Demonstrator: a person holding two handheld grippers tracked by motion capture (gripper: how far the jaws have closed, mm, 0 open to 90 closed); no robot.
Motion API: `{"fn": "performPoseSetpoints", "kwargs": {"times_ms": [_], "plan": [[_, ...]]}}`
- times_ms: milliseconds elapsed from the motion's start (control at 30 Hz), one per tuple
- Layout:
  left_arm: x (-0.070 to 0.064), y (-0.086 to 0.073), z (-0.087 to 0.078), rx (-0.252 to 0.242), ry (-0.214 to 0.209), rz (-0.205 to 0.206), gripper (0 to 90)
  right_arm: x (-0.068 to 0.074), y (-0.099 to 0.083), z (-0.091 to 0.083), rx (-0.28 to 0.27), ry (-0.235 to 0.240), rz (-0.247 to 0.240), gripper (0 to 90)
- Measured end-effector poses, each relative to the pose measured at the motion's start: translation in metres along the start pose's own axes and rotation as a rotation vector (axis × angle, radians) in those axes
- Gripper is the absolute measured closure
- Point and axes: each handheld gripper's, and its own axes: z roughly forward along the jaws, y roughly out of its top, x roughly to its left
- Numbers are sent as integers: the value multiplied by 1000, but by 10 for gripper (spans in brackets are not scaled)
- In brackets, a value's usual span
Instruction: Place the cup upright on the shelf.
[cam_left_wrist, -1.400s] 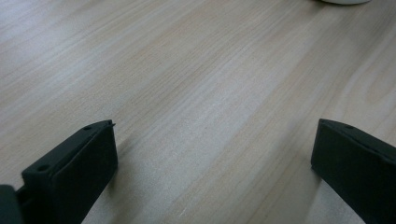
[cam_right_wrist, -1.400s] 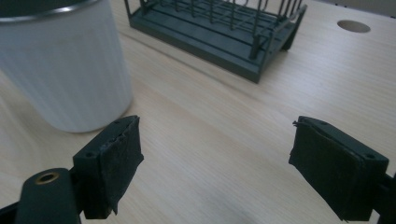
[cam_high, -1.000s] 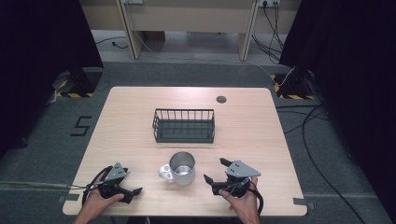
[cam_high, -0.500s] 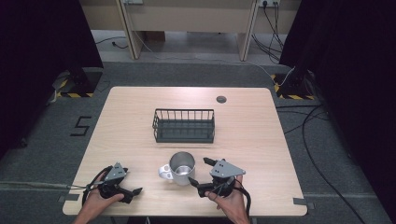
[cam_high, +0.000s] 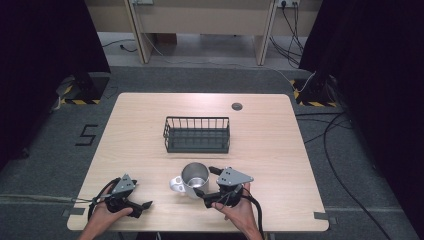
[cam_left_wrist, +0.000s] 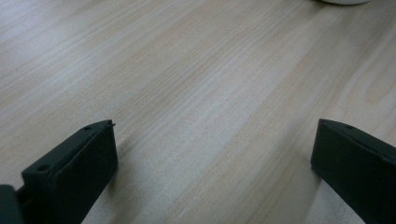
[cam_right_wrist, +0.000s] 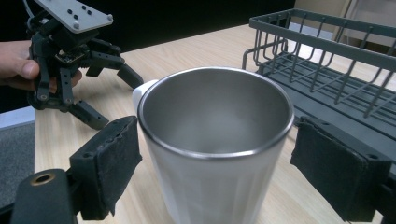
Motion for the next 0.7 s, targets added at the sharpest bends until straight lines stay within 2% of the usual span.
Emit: {"fn": "performPoseSetpoints", "kwargs": {"times_ms": [233, 333, 700], "plan": [[0, 0, 0, 0, 0, 0, 0, -3, 0, 13, -7, 24, 22, 82], [0, 0, 0, 0, 0, 0, 0, -4, 0, 17, -12, 34, 37, 71], [0, 0, 0, 0, 0, 0, 0, -6, 0, 30, -38, 50, 42, 44]]}}
